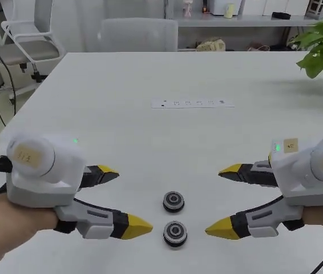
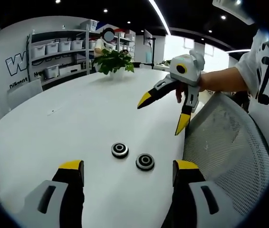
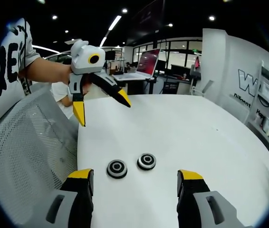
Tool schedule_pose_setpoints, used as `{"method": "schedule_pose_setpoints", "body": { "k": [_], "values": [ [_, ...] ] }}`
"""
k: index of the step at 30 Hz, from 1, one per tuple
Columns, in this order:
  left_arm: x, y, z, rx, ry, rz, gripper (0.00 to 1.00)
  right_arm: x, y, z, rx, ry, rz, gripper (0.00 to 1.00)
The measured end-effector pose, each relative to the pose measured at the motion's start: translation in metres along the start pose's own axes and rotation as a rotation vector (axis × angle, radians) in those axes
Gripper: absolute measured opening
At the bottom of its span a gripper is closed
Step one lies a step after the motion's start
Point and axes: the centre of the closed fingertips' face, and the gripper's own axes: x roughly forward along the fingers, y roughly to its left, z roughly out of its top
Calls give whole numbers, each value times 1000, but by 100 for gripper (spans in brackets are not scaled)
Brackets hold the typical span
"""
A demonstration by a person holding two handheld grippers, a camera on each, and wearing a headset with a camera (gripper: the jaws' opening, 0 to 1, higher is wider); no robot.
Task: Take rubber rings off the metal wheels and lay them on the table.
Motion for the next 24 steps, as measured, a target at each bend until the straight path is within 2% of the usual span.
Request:
{"method": "schedule_pose_setpoints", "body": {
  "k": [15,24],
  "values": [
    [17,-2,0,21,19,-47,69,19,3,-3,20,10,60,64],
    [28,-5,1,34,23,-82,63,29,7,-7,0,37,92,60]
  ]
}}
